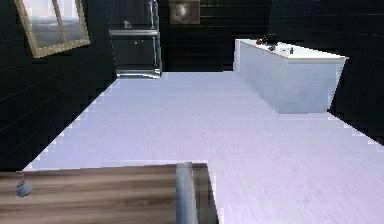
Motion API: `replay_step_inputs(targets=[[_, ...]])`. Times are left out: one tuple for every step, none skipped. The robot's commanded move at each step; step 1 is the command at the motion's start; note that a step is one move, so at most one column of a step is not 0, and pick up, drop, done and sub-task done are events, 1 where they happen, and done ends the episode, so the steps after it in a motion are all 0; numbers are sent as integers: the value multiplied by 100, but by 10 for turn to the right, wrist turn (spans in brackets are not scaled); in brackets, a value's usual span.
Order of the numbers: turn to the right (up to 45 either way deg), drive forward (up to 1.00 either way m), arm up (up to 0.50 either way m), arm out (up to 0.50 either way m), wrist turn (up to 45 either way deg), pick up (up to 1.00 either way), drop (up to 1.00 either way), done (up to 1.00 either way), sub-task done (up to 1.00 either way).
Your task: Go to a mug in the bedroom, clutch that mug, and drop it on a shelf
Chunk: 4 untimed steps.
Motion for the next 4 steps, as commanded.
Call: replay_step_inputs(targets=[[30, 0, 0, 0, 0, 0, 0, 0, 0], [-420, 0, 0, 0, 0, 0, 0, 0, 0], [0, 40, 0, 0, 0, 0, 0, 0, 0], [270, 0, 0, 0, 0, 0, 0, 0, 0]])
